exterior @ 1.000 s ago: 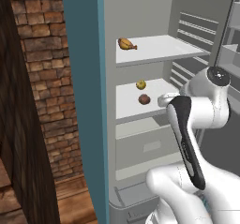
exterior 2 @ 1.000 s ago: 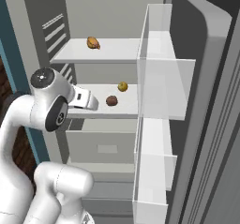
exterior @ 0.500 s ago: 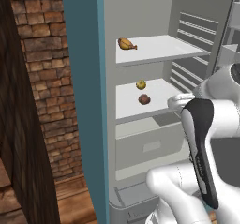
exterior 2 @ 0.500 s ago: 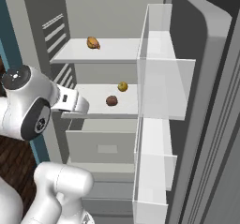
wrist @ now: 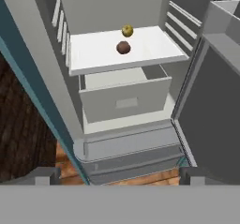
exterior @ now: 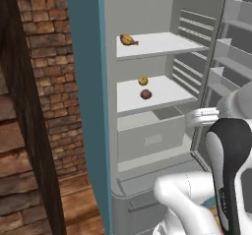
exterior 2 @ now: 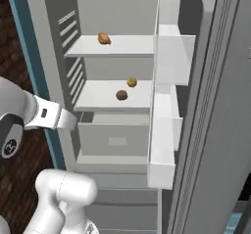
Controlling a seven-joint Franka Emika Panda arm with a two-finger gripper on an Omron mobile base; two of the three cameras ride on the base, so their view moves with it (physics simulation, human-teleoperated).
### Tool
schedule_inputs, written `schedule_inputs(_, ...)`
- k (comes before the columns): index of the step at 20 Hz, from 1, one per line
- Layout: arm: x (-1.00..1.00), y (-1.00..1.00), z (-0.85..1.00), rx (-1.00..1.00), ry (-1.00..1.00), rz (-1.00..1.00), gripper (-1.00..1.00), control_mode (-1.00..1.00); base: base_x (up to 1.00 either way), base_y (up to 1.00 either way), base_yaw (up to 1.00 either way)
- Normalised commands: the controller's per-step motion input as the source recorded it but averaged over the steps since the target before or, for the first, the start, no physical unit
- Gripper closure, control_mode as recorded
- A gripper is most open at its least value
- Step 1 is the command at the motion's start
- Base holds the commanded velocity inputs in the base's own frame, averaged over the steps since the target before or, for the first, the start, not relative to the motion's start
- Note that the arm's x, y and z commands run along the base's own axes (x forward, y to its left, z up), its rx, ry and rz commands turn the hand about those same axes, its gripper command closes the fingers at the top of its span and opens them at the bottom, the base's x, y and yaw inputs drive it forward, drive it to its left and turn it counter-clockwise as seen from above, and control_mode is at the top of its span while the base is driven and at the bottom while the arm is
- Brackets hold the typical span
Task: Transport the chicken drumstick and potato to the fridge. Place the chicken drumstick on the rack containing meat and place the potato on the rack containing the vegetable, ensuring meats and vegetables are on different racks.
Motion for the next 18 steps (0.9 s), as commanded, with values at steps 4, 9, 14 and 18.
schedule_inputs(4,0.00,0.00,0.00,0.00,0.00,0.00,-1.00,1.00,-1.00,0.05,0.00)
schedule_inputs(9,0.00,0.00,0.00,0.00,0.00,0.00,-1.00,1.00,-1.00,0.23,0.00)
schedule_inputs(14,0.00,0.00,0.00,0.00,0.00,0.00,-1.00,1.00,-1.00,0.37,0.00)
schedule_inputs(18,0.00,0.00,0.00,0.00,0.00,0.00,-1.00,1.00,-0.97,0.15,-0.26)
